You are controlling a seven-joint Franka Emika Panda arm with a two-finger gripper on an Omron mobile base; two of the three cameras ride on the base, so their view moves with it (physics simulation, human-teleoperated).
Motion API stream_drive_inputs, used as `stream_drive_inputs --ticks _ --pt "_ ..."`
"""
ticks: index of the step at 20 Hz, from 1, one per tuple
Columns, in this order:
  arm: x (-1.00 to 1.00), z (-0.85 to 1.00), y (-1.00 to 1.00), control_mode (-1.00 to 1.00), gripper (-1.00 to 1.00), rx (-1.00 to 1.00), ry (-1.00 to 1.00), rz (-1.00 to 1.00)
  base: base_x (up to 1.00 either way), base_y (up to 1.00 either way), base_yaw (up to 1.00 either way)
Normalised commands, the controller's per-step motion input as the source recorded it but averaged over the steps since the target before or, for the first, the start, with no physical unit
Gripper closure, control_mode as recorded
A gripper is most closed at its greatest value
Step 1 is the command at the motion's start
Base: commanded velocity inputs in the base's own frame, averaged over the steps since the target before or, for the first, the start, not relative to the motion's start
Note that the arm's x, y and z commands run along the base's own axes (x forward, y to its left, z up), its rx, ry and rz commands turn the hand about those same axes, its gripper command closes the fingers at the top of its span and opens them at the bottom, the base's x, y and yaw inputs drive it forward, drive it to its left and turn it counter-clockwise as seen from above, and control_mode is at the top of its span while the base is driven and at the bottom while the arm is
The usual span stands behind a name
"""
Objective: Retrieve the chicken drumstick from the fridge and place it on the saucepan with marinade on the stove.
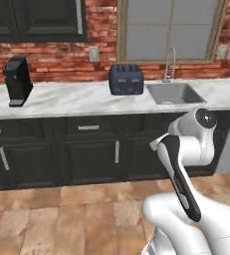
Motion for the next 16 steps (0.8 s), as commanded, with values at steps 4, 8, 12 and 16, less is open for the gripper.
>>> stream_drive_inputs --ticks 4,8,12,16 --pt "0.00 0.00 0.00 1.00 -1.00 0.00 0.00 0.00 0.00 0.00 1.00" --pt "0.00 0.00 0.00 1.00 -1.00 0.00 0.00 0.00 0.00 0.00 1.00" --pt "0.00 0.00 0.00 1.00 -1.00 0.00 0.00 0.00 0.00 0.00 1.00" --pt "0.00 0.00 0.00 1.00 -1.00 0.00 0.00 0.00 0.00 0.00 1.00"
